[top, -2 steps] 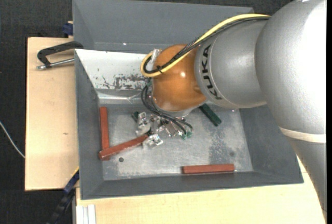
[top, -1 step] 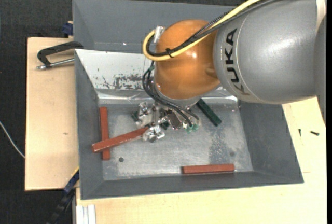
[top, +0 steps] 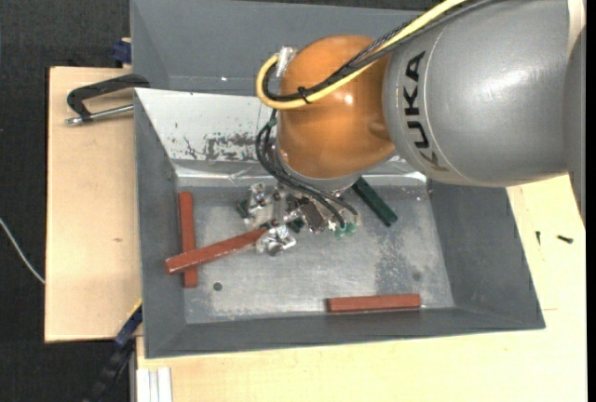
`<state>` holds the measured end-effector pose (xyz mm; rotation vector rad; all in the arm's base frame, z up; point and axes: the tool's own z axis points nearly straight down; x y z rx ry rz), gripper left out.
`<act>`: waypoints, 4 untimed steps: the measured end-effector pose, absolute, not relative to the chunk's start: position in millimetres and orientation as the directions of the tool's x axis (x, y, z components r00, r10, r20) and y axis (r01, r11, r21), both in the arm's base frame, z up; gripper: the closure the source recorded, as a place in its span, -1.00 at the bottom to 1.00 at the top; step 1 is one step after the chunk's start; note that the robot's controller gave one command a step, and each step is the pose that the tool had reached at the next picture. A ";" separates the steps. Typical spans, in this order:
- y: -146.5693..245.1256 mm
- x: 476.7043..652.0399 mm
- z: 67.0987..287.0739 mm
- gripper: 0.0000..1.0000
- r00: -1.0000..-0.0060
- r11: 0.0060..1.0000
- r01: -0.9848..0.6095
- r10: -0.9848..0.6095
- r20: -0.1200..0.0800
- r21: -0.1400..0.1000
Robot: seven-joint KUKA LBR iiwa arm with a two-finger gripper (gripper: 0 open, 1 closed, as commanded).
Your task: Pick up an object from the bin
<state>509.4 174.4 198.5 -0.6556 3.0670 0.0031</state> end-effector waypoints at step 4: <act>143.3 540.7 110.3 -1.00 -0.801 0.801 -0.599 -0.599 -0.008 -0.002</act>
Offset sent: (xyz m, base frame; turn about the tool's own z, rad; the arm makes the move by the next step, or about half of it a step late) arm 0.0103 -0.0356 -0.0737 -0.1482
